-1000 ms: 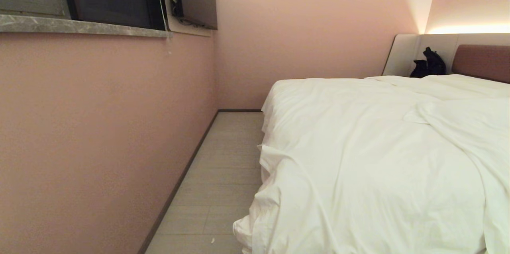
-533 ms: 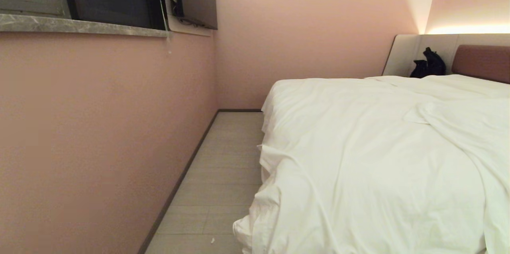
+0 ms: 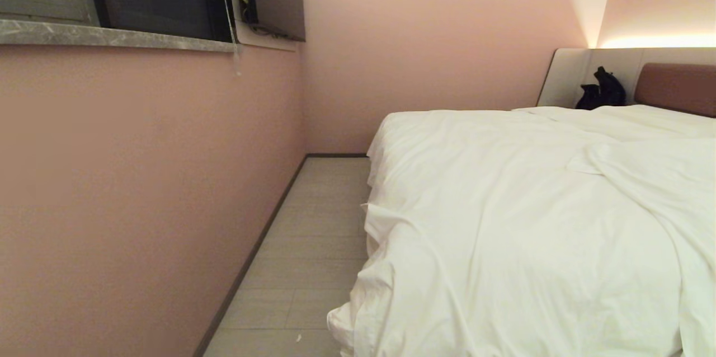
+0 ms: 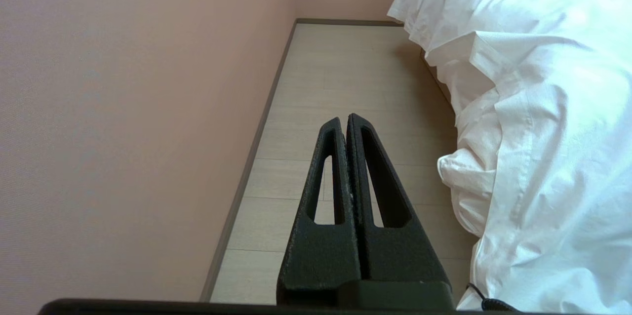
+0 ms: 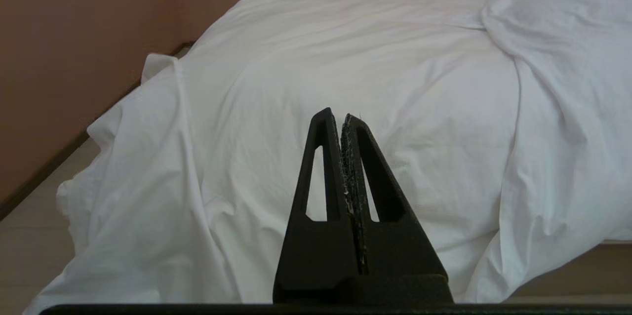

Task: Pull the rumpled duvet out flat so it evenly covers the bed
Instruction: Flatten the corners of the folded blanket

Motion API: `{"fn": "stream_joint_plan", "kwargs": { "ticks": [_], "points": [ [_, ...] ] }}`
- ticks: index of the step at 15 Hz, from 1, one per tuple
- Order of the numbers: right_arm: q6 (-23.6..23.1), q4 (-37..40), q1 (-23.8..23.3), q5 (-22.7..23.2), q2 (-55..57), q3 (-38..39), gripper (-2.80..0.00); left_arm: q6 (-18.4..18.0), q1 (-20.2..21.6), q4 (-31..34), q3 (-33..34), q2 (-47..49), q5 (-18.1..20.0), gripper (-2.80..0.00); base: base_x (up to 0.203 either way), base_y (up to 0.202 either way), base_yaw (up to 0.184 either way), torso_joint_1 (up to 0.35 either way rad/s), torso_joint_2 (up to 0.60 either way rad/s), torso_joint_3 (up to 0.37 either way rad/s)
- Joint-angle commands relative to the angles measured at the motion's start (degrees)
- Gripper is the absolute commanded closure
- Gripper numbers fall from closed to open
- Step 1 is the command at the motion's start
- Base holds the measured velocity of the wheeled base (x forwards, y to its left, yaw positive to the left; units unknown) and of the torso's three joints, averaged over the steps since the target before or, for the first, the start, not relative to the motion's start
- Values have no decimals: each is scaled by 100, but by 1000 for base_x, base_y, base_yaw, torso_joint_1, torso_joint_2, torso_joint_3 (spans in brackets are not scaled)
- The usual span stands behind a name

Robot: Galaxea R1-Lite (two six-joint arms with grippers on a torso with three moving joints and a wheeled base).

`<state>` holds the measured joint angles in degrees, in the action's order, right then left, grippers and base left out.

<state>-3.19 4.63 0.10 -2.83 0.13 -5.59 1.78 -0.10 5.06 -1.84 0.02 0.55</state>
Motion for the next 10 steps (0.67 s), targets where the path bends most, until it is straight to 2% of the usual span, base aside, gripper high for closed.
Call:
{"fn": "stream_joint_plan", "kwargs": {
  "ticks": [1,4,7,10],
  "points": [
    [-25,-550,-1,58,-13,360,0,-2,1,4,0,-2,-2,0,0,0,0,0,0,0],
    [-76,-507,-1,327,-13,551,0,-2,1,4,0,-2,-2,0,0,0,0,0,0,0],
    [-67,-498,-1,336,-13,551,0,7,1,4,0,-2,-2,0,0,0,0,0,0,0],
    [184,-502,-1,305,-13,551,0,6,1,-4,0,-2,-2,0,0,0,0,0,0,0]
  ]
}}
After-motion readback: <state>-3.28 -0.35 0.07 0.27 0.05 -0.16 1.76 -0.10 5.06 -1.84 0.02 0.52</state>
